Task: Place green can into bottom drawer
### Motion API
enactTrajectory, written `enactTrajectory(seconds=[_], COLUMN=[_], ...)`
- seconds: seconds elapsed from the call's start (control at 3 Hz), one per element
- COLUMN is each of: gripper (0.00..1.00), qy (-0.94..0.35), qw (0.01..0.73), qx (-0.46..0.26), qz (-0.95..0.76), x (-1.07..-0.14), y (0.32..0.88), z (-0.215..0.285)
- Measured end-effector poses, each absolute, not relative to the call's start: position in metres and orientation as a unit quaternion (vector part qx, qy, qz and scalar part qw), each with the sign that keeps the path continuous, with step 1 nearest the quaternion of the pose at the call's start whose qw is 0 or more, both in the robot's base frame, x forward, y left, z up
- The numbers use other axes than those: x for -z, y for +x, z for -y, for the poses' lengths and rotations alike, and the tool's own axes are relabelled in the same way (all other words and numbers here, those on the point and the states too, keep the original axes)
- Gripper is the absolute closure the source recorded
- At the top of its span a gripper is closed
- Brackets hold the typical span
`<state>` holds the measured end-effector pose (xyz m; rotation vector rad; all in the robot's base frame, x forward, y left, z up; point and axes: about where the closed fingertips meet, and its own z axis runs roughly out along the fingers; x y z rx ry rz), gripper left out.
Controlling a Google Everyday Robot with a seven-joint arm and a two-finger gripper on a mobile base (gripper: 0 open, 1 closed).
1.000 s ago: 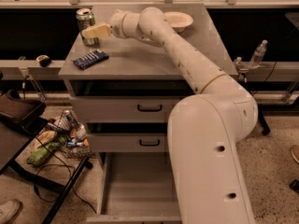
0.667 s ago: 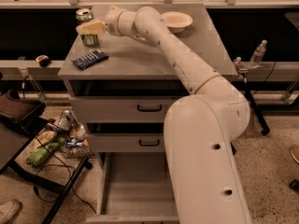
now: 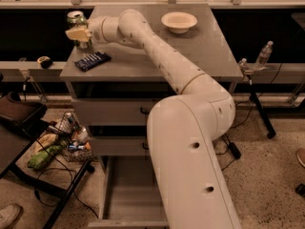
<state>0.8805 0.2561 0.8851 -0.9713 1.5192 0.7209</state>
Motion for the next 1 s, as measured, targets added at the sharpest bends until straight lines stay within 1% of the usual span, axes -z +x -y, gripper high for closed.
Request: enactTrajectory(seconds=[0.33,0.67,1.0], gripper=[0.81,1.00,1.00], qy=[-0.412,-0.412,-0.421], qw=[0.564,0.564,0.565], qx=[-0.307,-0.307,-0.296], qz=[-0.646,-0.646,-0.645], x=[-0.885,-0.885,-0.899], y=[0.880,0.880,0.870], z=[-0.256,-0.256,-0.250])
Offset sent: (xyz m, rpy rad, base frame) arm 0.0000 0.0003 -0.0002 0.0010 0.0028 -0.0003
